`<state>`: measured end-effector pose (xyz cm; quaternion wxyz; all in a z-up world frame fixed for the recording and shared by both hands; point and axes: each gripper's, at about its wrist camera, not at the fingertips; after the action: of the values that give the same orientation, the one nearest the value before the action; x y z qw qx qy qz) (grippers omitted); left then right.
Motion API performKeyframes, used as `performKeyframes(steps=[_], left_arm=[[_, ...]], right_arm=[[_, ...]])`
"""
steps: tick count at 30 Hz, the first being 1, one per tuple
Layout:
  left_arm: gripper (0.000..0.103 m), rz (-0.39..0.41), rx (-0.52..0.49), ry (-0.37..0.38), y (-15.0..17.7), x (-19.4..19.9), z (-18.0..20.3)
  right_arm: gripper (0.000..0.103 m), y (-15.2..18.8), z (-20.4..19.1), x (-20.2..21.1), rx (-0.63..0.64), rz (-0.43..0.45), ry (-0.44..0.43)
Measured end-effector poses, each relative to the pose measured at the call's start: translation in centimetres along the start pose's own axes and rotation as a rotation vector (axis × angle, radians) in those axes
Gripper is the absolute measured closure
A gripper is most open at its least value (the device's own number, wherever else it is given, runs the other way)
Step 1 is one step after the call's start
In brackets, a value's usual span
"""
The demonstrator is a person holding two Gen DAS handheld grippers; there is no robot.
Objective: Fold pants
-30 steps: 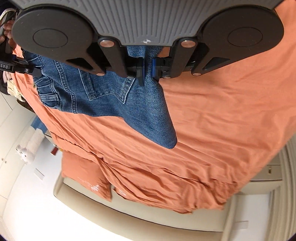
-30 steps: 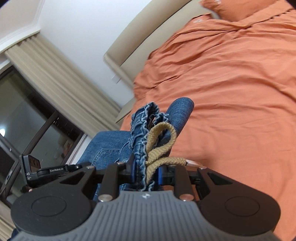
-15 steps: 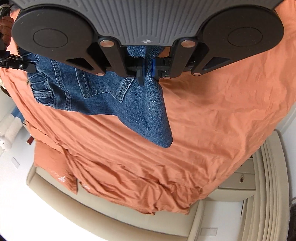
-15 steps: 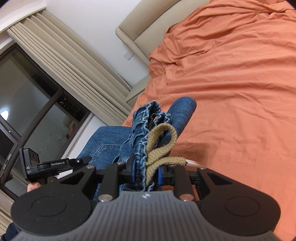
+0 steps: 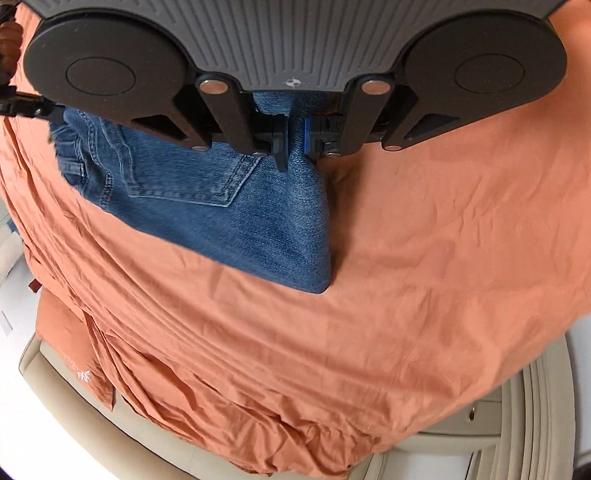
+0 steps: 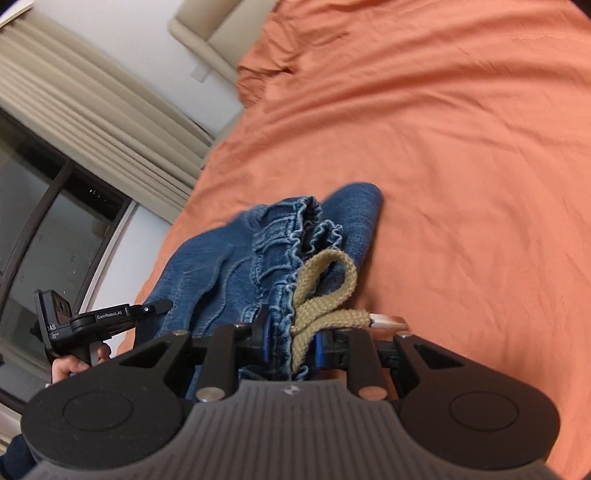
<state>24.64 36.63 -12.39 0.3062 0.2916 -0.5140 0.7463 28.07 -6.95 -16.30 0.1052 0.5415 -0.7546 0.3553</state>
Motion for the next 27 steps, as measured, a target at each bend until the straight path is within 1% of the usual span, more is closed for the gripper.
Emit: performKeyframes(steps=[2,5,7,8,9,10,11,14,17,19,21,24,27], left_arm=[[0.094,-0.011,0.011,-0.001,0.3,-0.5,-0.3],[0.087,-0.031,0.012,-0.021,0.7,-0.9,-0.3],[0.075,-0.034,0.018,-0.046,0.6,-0.4,-0.1],[0.073,-0.03,0.021,-0.057,0.5,0.1,0.1],[0.072,-0.025,0.021,-0.07,0.5,0.8,0.2],[0.072,-0.022,0.013,-0.091,0.5,1.6,0.3],[0.072,-0.017,-0.001,-0.112,0.5,2.4,0.4],[0.072,0.0,-0.063,-0.173,1.2,5.3,0.8],[0.072,0.013,-0.116,-0.215,1.9,8.3,1.3],[0.072,0.024,-0.151,-0.224,2.4,10.2,2.1],[0.072,0.035,-0.169,-0.222,2.9,11.6,2.9],[0.071,0.055,-0.175,-0.221,4.3,12.2,3.6],[0.071,0.037,-0.136,-0.194,5.8,11.3,3.2]], right_arm=[[0.086,0.3,0.5,-0.7,0.006,-0.007,0.025],[0.084,0.4,0.8,-1.2,-0.01,-0.016,0.045],[0.081,0.1,0.3,-1.2,-0.012,-0.023,0.069],[0.076,0.0,0.0,-0.9,-0.001,-0.023,0.086],[0.071,-0.2,-0.6,-0.8,0.02,-0.021,0.108],[0.069,-0.3,-1.2,-0.4,0.051,-0.015,0.135],[0.063,-0.2,-1.8,0.2,0.084,-0.004,0.158],[0.062,0.4,-3.7,2.5,0.17,0.035,0.235],[0.063,1.4,-5.9,4.7,0.282,0.074,0.291],[0.065,2.3,-7.4,5.7,0.361,0.091,0.305],[0.077,3.2,-8.7,6.0,0.422,0.095,0.309],[0.085,4.4,-10.0,5.6,0.481,0.087,0.309],[0.086,5.6,-10.8,4.5,0.538,0.081,0.317]])
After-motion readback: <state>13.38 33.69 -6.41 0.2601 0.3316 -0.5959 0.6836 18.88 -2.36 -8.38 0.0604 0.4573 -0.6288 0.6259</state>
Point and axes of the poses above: each gripper's, at about its wrist camera, not at the fingertips, and x roughly against the way its jaws point, z to its right, y to its underside, and after that the axes turned 1 degree about -y, right-handed
